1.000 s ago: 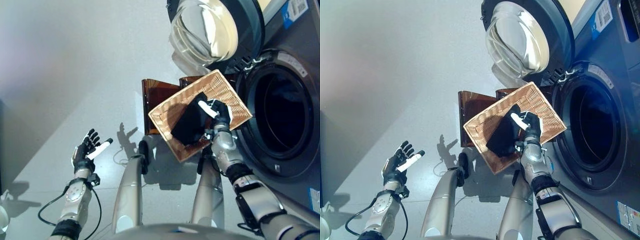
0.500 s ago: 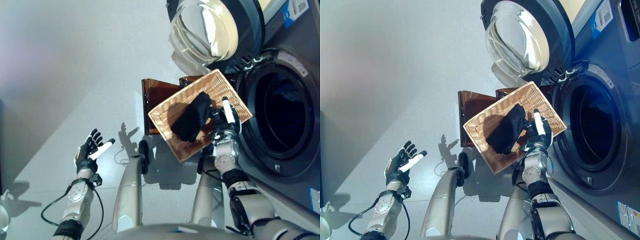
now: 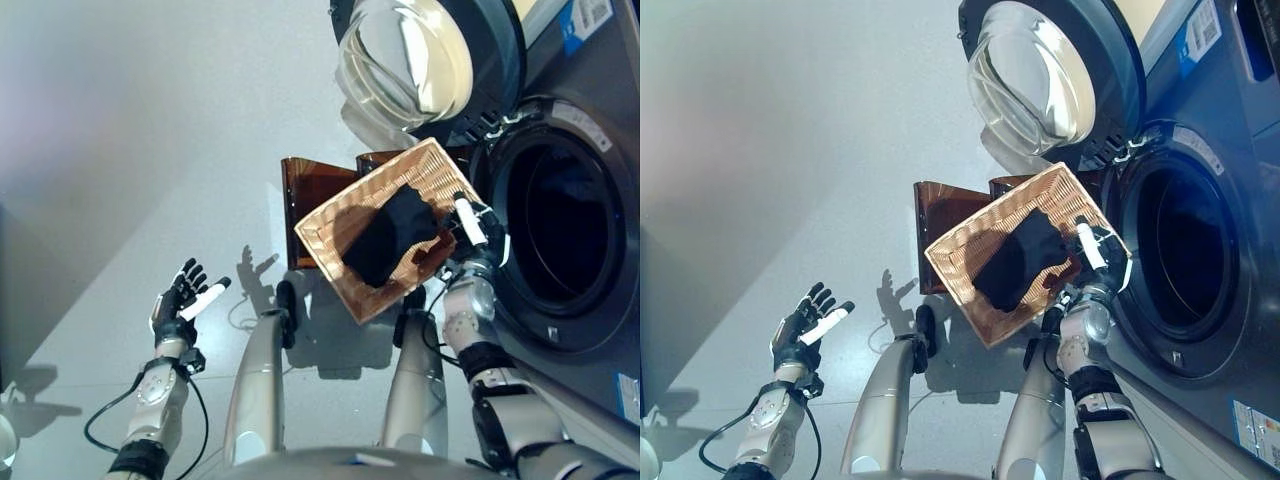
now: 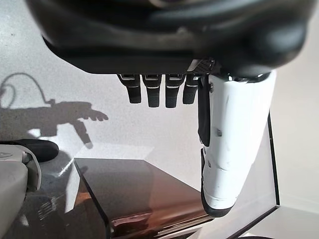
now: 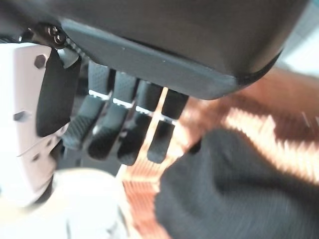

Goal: Pick up the clothes and place them into the washing machine

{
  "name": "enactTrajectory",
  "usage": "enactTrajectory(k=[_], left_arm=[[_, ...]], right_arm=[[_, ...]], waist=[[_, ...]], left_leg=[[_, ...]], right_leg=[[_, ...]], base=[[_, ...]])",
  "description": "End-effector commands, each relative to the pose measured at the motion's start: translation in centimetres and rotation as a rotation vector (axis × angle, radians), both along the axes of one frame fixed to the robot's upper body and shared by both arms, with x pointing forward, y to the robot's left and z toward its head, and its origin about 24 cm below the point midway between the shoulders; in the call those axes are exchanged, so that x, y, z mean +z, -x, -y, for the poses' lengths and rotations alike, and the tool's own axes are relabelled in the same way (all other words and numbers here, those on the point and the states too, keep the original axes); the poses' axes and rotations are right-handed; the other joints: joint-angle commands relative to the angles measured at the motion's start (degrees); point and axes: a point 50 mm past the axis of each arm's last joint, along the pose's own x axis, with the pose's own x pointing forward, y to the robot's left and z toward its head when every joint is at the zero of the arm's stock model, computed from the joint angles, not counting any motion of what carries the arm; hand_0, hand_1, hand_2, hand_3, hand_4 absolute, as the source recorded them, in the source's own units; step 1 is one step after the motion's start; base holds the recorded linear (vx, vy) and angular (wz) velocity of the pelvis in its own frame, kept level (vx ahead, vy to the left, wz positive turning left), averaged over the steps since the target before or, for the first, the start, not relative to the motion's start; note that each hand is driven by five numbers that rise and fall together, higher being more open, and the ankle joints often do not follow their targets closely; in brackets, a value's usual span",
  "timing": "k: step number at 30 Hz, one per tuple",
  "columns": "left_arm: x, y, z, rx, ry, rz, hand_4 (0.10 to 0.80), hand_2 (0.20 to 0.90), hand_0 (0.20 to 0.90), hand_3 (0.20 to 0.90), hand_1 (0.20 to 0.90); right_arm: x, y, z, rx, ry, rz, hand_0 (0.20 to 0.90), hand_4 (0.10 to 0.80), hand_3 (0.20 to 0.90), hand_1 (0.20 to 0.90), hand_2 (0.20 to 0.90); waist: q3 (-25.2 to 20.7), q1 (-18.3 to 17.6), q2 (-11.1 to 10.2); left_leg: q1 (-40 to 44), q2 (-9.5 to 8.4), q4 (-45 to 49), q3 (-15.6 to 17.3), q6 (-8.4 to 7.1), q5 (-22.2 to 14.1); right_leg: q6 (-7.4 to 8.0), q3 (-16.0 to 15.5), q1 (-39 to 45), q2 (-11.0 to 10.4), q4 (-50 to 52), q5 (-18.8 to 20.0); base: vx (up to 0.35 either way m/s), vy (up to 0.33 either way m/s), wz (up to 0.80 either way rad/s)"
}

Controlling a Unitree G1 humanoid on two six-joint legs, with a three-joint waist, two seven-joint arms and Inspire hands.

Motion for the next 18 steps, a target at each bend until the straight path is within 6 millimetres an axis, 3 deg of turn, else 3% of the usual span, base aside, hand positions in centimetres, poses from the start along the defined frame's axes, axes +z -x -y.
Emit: enactTrajectory(k=[1,2,4,5,6,7,8,9,11,12,13,18], left_arm=[[2.0,1.0,-3.8,0.126,-0.127,0.104,0.8,0.9,0.9,0.9,0.9],[2.0,1.1,-3.8,0.126,-0.127,0.104,0.8,0.9,0.9,0.9,0.9],[2.3,1.2,-4.1,0.124,-0.152,0.114,0.8,0.9,0.9,0.9,0.9],[2.3,1.2,-4.1,0.125,-0.152,0.114,0.8,0.9,0.9,0.9,0.9],[2.5,1.2,-4.4,0.111,-0.169,0.116,0.8,0.9,0.9,0.9,0.9],[2.5,1.2,-4.4,0.111,-0.168,0.116,0.8,0.9,0.9,0.9,0.9],[2.6,1.3,-4.6,0.093,-0.173,0.12,0.8,0.9,0.9,0.9,0.9],[2.6,1.3,-4.6,0.094,-0.173,0.12,0.8,0.9,0.9,0.9,0.9],[2.9,1.3,-4.8,0.07,-0.182,0.128,0.8,0.9,0.9,0.9,0.9],[2.9,1.3,-4.8,0.071,-0.181,0.128,0.8,0.9,0.9,0.9,0.9],[2.9,1.5,-4.8,0.044,-0.183,0.127,0.8,0.9,0.9,0.9,0.9],[2.8,1.6,-4.7,-0.005,-0.178,0.114,0.8,0.9,0.9,0.9,0.9]], right_arm=[[5.1,-0.4,0.5,0.019,0.429,0.117,0.9,0.8,0.9,0.9,0.9],[5.1,-0.4,0.5,0.019,0.43,0.116,0.9,0.8,0.9,0.9,0.9],[5.9,-0.1,1.0,0.051,0.842,0.041,0.9,0.8,0.9,0.9,0.9],[5.8,-0.1,1.0,0.051,0.844,0.041,0.9,0.8,0.9,0.9,0.9],[6.4,0.0,1.9,0.05,1.096,-0.011,0.9,0.8,0.9,0.9,0.9],[6.4,0.0,1.9,0.05,1.096,-0.011,0.9,0.8,0.9,0.9,0.9],[6.9,-0.1,2.9,0.044,1.297,-0.068,0.9,0.8,0.9,0.9,0.9],[6.9,-0.1,2.9,0.044,1.298,-0.068,0.9,0.8,0.9,0.9,0.9],[7.3,0.0,4.1,0.068,1.605,-0.145,0.9,0.8,0.9,0.9,0.9],[7.3,-0.1,4.1,0.068,1.607,-0.144,0.9,0.8,0.9,0.9,0.9],[7.5,-0.1,5.0,0.092,1.804,-0.201,0.9,0.8,0.9,0.9,0.9],[7.7,-0.7,5.3,0.184,2.151,-0.267,0.9,0.8,0.9,0.9,0.9]], waist=[[-1.8,0.1,-0.2],[-1.9,0.1,-0.1],[-1.8,0.3,-0.1],[-1.8,0.3,-0.1],[-1.9,0.5,0.0],[-1.9,0.5,0.0],[-2.0,0.8,0.0],[-2.0,0.7,0.0],[-2.1,1.0,-0.1],[-2.1,1.0,-0.1],[-2.2,1.1,-0.2],[-2.2,1.5,-0.4]], left_leg=[[2.4,1.93,-0.8,-2.1,-3.37,-0.7],[2.4,1.94,-0.7,-2.1,-3.37,-0.7],[2.4,2.0,-0.8,-2.2,-3.38,-0.8],[2.4,2.01,-0.8,-2.2,-3.39,-0.8],[2.4,2.06,-0.7,-2.3,-3.4,-0.8],[2.4,2.07,-0.7,-2.3,-3.4,-0.8],[2.4,2.02,-0.6,-2.4,-3.43,-0.9],[2.4,2.03,-0.6,-2.4,-3.44,-0.9],[2.3,2.0,-0.5,-2.5,-3.54,-1.0],[2.3,2.0,-0.5,-2.5,-3.54,-1.0],[2.3,2.03,-0.3,-2.7,-3.68,-1.1],[2.4,2.01,-0.3,-2.8,-3.9,-1.2]], right_leg=[[0.33,2.0,0.7,-1.4,-5.1,9.1],[0.33,2.0,0.7,-1.4,-5.0,9.0],[0.45,2.0,0.7,-1.4,-4.9,8.9],[0.45,1.9,0.7,-1.4,-4.8,8.9],[0.53,1.8,0.8,-1.5,-4.7,8.7],[0.53,1.8,0.8,-1.5,-4.7,8.7],[0.62,1.8,0.7,-1.6,-4.5,8.6],[0.62,1.7,0.8,-1.6,-4.5,8.6],[0.68,1.6,0.9,-1.7,-4.4,8.5],[0.68,1.6,0.9,-1.7,-4.3,8.4],[0.75,1.7,0.7,-1.7,-4.0,8.3],[0.81,1.8,0.5,-1.7,-3.8,8.3]], base=[[0.0,0.0,0.0],[0.0,0.0,0.0],[0.0,0.0,0.0],[0.0,0.0,0.0],[0.0,0.0,0.0],[0.0,0.0,0.0],[0.0,0.0,0.0],[0.0,0.0,0.0],[0.0,0.0,0.0],[0.0,0.0,0.0],[0.0,0.0,0.0],[0.0,0.0,0.0]])
